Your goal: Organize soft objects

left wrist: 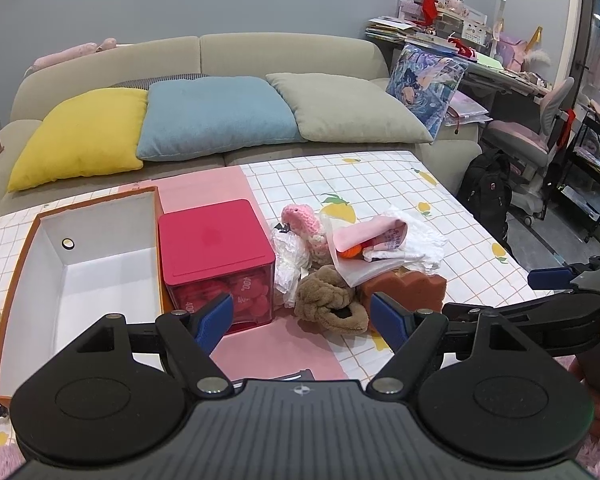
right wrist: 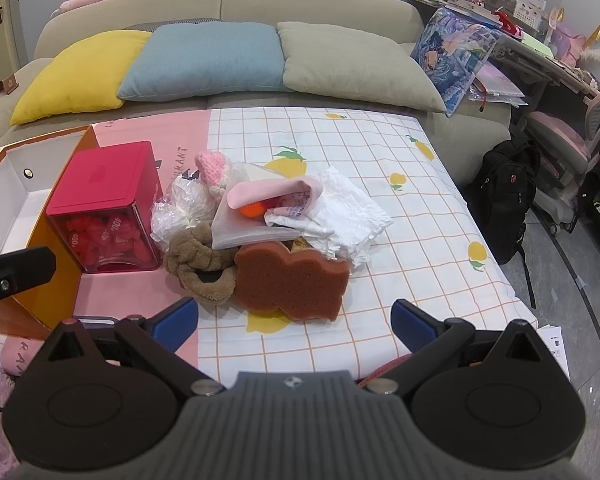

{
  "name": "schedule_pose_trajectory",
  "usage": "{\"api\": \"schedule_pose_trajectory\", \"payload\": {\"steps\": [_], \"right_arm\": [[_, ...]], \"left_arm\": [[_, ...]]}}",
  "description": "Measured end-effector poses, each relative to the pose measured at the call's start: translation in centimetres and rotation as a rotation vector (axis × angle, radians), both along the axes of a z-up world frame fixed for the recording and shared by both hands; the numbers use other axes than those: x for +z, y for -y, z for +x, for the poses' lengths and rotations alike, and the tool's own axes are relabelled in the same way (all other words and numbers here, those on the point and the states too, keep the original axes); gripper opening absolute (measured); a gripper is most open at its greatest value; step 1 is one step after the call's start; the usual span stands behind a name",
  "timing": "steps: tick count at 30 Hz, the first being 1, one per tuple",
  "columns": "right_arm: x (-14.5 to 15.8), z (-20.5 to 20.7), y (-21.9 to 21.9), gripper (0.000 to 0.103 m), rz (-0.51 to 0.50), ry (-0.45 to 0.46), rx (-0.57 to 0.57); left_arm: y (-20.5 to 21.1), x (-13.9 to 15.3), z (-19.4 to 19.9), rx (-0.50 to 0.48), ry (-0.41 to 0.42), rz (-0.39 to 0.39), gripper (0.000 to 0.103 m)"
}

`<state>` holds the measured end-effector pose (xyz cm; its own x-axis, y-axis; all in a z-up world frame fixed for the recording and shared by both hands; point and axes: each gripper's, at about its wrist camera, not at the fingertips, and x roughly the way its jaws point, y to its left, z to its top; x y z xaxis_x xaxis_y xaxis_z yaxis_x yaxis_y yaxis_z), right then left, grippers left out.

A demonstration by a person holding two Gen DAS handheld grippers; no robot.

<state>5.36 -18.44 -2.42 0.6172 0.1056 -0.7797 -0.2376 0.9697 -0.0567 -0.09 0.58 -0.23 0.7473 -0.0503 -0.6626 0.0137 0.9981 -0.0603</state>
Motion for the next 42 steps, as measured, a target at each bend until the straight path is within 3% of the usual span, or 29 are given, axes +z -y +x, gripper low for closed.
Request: {"api": "schedule_pose_trajectory", "payload": {"steps": [42], "right_arm": [[-0.26, -0.03, -0.26, 0.1, -0.009, -0.006, 0.004]], "left_arm": [[-0.25, -1.03, 0.09, 0.011, -0.023, -0.014, 0.091]]}}
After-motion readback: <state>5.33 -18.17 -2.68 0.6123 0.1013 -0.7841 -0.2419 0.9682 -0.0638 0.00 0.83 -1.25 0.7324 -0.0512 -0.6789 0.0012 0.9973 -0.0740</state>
